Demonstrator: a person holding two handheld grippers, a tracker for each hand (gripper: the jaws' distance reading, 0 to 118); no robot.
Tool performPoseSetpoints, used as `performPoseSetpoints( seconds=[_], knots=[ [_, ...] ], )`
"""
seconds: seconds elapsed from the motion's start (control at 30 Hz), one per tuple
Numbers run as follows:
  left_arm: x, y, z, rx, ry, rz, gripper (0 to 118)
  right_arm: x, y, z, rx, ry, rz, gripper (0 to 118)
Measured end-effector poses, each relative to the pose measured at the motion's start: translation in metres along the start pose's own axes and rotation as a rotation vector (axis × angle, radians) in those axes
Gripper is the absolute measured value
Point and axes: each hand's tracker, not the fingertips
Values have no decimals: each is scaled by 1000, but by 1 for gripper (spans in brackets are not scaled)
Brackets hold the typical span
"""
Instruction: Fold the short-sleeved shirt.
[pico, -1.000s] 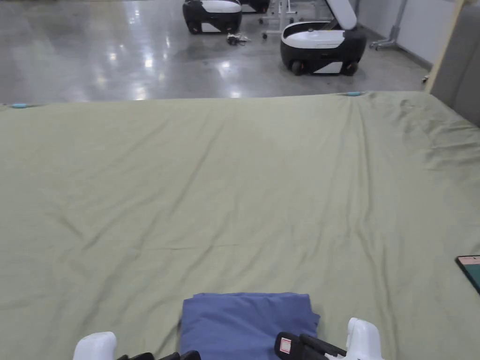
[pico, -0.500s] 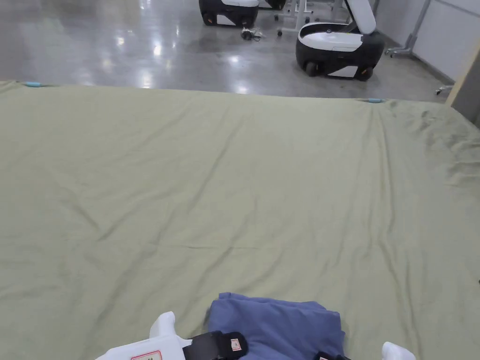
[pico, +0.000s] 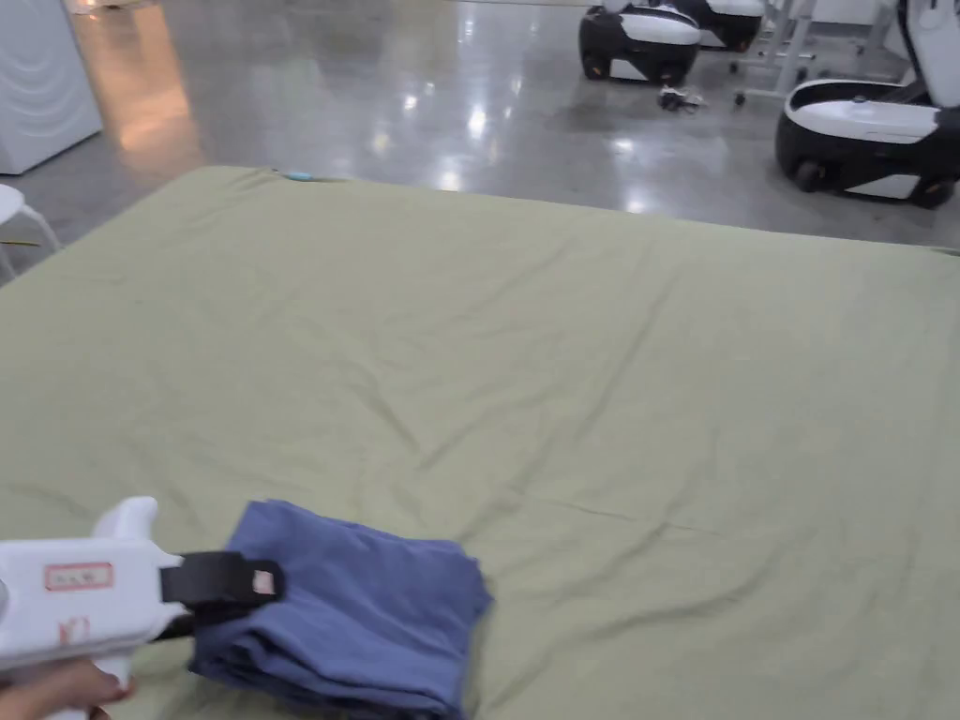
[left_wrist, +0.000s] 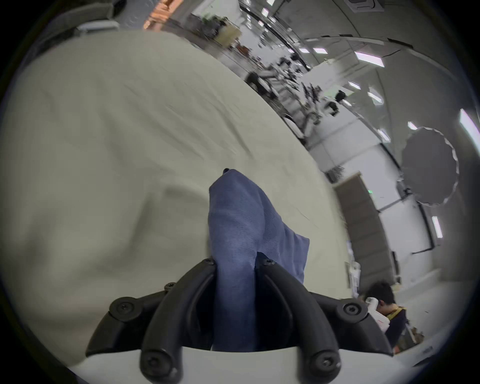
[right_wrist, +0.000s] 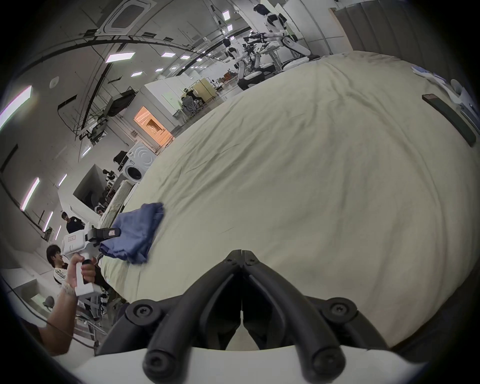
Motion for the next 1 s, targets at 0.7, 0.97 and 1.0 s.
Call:
performPoseSetpoints(
  seconds=[0.7,0.97,1.0],
  knots=[
    [72,-2,161,528,362,-456,99,-48,54,66,187,-47,367,0],
    [276,-63,116,825,103,-630,3,-116,164,143,617,-83,645,0],
    [293,-64,112,824,83,-633,3,-122,174,150,651,-98,655,0]
  ],
)
